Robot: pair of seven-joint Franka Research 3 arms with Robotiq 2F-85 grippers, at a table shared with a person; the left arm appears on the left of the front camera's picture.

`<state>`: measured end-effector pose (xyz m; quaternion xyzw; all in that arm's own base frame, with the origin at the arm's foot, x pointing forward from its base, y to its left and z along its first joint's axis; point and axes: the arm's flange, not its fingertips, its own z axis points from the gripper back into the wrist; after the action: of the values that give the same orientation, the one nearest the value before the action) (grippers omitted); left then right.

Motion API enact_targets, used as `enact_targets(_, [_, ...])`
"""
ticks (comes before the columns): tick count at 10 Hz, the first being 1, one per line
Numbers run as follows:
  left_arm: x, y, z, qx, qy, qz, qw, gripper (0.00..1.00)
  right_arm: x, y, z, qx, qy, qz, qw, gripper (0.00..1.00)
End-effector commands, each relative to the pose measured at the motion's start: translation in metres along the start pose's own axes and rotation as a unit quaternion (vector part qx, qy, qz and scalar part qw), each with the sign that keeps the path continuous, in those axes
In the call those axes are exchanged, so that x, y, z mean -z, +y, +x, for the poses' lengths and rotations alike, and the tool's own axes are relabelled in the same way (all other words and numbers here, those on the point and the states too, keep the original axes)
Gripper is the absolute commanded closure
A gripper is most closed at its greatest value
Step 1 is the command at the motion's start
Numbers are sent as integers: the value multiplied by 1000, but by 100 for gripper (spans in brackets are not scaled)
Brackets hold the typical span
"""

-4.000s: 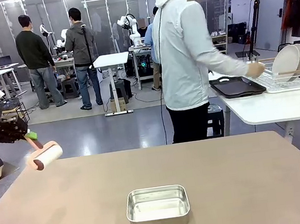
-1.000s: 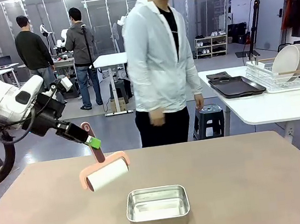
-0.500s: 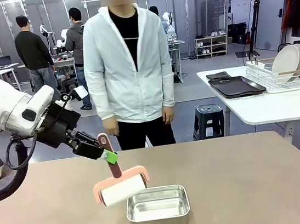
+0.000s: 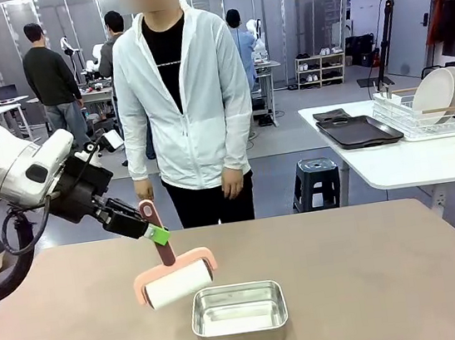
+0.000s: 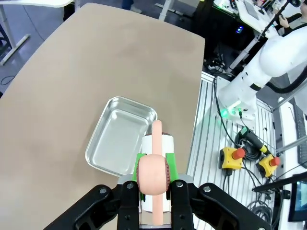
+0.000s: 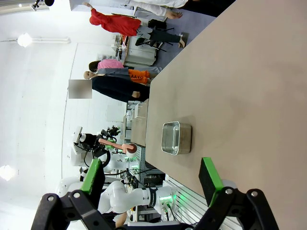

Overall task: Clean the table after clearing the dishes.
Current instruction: Place the Lint Roller back on top of the Airtight Container.

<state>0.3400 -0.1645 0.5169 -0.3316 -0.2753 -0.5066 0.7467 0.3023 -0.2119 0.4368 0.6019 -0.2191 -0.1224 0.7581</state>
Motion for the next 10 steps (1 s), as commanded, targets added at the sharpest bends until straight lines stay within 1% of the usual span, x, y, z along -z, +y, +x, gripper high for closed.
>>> enact_targets(1, [0, -4, 3, -1, -1, -9, 1000, 79, 1, 3, 0, -4, -1, 3, 1000, 0])
enact_targets(3, [1, 0, 0, 1, 1, -1, 1000, 79, 1, 3, 0, -4, -1, 3, 1000, 0])
enact_targets(4, [21, -20, 15, 85, 31, -32, 995, 79, 1, 3, 0, -4, -1, 3, 1000, 0])
enact_targets(5, [40, -39, 28, 143, 34, -57, 987, 79, 1, 3, 0, -4, -1, 3, 1000, 0])
enact_targets(6, [60, -55, 33, 177, 42, -79, 980, 79, 1, 3, 0, -4, -1, 3, 1000, 0])
enact_targets(7, [79, -61, 35, 211, 40, -69, 974, 79, 1, 3, 0, -4, -1, 3, 1000, 0])
enact_targets(9, [101, -57, 48, 238, 30, -84, 967, 79, 1, 3, 0, -4, -1, 3, 1000, 0])
enact_targets(10, [111, -49, 56, 249, 41, -74, 965, 79, 1, 3, 0, -4, -1, 3, 1000, 0])
